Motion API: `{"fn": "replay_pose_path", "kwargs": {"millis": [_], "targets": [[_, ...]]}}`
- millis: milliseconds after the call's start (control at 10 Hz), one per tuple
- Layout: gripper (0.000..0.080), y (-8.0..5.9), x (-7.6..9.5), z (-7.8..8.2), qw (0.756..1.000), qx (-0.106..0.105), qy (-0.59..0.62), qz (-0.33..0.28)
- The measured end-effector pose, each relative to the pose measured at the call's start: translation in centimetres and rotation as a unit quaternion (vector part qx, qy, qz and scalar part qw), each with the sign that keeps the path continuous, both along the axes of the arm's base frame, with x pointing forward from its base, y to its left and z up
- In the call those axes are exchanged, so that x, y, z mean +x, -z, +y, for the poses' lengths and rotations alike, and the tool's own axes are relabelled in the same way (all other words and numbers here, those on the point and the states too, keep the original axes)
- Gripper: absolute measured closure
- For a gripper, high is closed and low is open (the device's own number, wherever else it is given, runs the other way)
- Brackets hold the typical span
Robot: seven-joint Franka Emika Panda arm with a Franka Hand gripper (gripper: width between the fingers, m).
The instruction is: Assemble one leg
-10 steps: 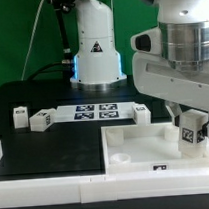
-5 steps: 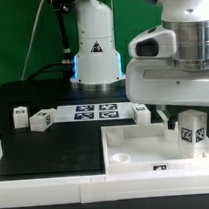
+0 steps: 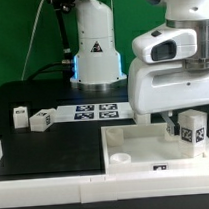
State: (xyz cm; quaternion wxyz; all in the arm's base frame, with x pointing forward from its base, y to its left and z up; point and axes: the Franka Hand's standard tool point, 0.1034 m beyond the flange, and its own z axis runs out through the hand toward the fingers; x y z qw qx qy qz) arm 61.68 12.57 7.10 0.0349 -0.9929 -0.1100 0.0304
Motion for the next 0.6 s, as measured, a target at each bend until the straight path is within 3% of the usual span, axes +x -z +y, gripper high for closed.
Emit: {"fn": "replay_pose_path", "kwargs": {"millis": [200,400,600], "targets": [[0.015,0.07,0.03,-0.34,0.997,0.001,-0.083,-0.005],[0.0163,0.09,0.02,-0.33,0.997,0.001,-0.076,-0.004],[0.0512,0.1,0.02,-0.36,0.998,0.0,-0.066,-0.004]]}}
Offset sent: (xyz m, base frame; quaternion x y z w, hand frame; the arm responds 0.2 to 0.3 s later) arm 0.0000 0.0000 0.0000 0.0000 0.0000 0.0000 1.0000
